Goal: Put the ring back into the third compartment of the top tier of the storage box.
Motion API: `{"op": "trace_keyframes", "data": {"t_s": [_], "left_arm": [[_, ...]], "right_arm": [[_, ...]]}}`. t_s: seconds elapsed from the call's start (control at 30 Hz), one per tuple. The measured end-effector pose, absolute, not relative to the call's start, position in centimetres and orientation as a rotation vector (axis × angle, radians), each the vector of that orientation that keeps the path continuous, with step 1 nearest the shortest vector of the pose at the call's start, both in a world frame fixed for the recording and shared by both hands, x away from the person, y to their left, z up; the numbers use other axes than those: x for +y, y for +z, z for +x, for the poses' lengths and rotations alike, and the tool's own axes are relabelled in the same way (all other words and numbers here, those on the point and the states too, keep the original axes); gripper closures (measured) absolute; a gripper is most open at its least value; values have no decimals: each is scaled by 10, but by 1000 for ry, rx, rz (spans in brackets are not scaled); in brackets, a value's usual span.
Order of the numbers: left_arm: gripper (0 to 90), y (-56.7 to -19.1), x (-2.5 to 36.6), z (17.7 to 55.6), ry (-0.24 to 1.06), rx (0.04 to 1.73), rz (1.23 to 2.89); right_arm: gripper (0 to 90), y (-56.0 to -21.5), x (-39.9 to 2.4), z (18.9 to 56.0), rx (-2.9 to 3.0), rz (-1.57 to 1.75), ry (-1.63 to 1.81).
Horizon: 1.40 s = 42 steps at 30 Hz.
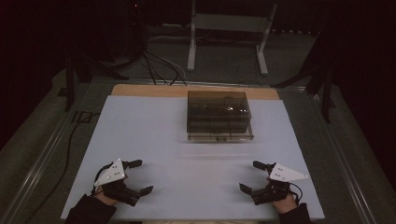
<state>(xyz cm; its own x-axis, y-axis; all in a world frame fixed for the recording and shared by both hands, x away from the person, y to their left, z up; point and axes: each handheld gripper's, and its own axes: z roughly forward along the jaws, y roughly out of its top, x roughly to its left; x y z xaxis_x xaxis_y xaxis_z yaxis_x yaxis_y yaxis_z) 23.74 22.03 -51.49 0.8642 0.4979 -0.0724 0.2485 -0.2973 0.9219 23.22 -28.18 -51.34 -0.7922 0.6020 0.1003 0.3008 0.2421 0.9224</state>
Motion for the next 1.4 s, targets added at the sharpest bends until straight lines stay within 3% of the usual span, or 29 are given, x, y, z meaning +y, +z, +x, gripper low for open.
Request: {"op": "trace_keyframes", "data": {"t_s": [0.9,1.4], "left_arm": [[7,-515,213,238,246,515,1905],[7,-514,214,237,251,500,1884]], "right_arm": [[0,-508,-276,227,2306,798,1554],[0,-486,-273,220,2230,717,1615]]}}
